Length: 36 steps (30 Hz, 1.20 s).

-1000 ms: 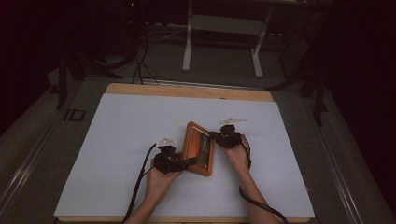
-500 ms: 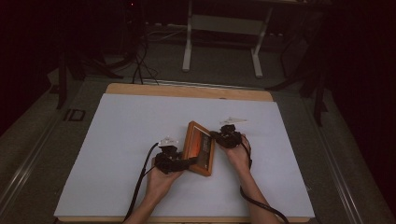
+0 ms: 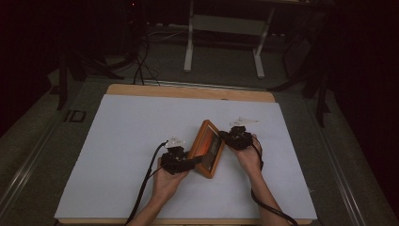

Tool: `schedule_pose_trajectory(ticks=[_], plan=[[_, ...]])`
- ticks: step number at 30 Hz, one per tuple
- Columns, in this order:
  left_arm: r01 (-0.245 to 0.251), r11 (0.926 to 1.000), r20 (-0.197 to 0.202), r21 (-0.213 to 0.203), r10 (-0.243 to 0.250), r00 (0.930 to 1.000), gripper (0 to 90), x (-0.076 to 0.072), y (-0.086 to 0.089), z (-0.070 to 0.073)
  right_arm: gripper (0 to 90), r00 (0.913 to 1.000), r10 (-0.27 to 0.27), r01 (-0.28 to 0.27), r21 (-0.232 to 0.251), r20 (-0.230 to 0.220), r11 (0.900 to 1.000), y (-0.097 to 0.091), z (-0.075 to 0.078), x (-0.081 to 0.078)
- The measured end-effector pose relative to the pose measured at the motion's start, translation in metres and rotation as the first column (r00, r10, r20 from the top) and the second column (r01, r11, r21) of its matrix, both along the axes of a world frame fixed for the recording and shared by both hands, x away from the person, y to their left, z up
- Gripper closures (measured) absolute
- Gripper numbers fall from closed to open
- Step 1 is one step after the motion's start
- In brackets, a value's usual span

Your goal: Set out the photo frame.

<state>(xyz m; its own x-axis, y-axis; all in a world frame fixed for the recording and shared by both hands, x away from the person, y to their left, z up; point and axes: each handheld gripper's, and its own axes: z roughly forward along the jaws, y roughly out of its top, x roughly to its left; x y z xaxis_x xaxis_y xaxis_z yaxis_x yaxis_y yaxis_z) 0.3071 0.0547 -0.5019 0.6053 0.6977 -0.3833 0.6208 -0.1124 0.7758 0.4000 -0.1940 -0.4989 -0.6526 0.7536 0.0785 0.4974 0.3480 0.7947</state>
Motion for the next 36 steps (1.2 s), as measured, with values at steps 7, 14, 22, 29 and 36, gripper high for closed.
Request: schedule_pose_trajectory(ticks=[7,14,22,29,36], plan=[[-0.012,0.9997,0.011,-0.021,0.013,0.9999,61.9,-0.002,-0.008,0.003,59.0,0.9998,0.022,-0.022,-0.026,-0.003,0.9994,-0.015,0.005,-0.007],[-0.012,0.9986,-0.005,-0.051,0.012,0.9999,65.6,0.001,-0.013,0.005,49.4,0.9989,0.046,-0.046,-0.053,-0.006,0.9975,-0.029,0.001,-0.013],[-0.019,0.9969,-0.005,-0.076,0.018,0.9998,68.3,-0.001,-0.021,0.008,46.7,0.9980,0.064,-0.064,-0.049,-0.002,0.9968,-0.044,-0.001,-0.020],[-0.004,0.9960,-0.001,-0.089,0.004,1.0000,69.2,0.004,-0.016,0.016,46.7,0.9974,0.071,-0.070,-0.048,0.015,0.9964,-0.056,0.003,-0.028],[0.061,0.9975,0.056,-0.036,-0.059,0.9966,69.3,0.008,0.003,0.029,46.7,0.9958,0.091,-0.091,0.000,0.014,0.9959,-0.058,0.004,-0.031]])
